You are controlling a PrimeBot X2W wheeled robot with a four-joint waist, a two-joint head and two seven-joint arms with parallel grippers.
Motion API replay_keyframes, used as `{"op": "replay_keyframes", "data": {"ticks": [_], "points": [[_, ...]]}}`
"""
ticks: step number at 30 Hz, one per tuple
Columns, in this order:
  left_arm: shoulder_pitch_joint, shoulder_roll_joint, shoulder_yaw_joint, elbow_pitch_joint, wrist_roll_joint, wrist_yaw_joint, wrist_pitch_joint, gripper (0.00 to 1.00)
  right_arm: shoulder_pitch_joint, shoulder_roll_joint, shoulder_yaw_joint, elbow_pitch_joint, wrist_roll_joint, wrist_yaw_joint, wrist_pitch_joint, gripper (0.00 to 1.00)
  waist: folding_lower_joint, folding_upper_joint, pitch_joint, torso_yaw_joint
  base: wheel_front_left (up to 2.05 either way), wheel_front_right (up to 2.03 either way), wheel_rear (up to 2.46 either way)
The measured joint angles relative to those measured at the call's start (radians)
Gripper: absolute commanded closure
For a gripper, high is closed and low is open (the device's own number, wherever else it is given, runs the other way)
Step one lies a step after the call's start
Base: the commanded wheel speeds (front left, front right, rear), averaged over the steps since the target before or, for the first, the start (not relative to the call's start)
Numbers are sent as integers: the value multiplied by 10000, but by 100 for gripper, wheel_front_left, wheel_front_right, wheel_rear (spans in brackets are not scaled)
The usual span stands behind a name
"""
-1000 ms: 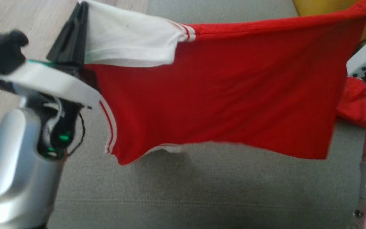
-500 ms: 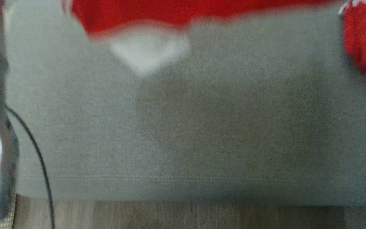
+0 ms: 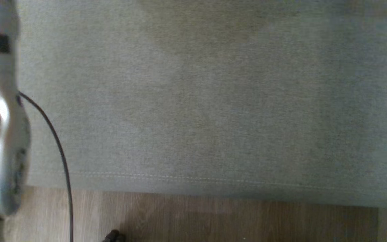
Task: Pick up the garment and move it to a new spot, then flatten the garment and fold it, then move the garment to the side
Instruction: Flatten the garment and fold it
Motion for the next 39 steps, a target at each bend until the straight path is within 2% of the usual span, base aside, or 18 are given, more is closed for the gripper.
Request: {"op": "replay_keyframes", "data": {"ticks": [2,9,16,22,33,39], "points": [[595,-73,-119,384,2,-196,-75,100,691,2,-12,568,36,0,2,100,1,0,-23,115,0,0,0],[2850,-328,-579,1547,-109,-474,-81,100,2512,-71,-8,2065,334,0,263,100,0,0,-499,289,0,0,0],[4777,-280,-999,2383,-525,-596,71,100,3805,-320,328,2512,345,0,1300,100,-1,0,-1448,327,0,0,0],[5932,-59,-1941,2027,-863,-631,533,100,4931,-443,853,2633,272,0,2566,100,-1,1,-2301,335,0,0,0],[7486,788,-3304,740,-1764,-660,1179,100,5763,-869,2182,2596,290,0,3310,100,-2,1,-3159,382,0,0,0],[8202,1365,-3816,117,-2313,-662,1544,100,6459,-901,3051,2424,706,0,4157,100,-2,1,-3549,343,0,0,0]]}}
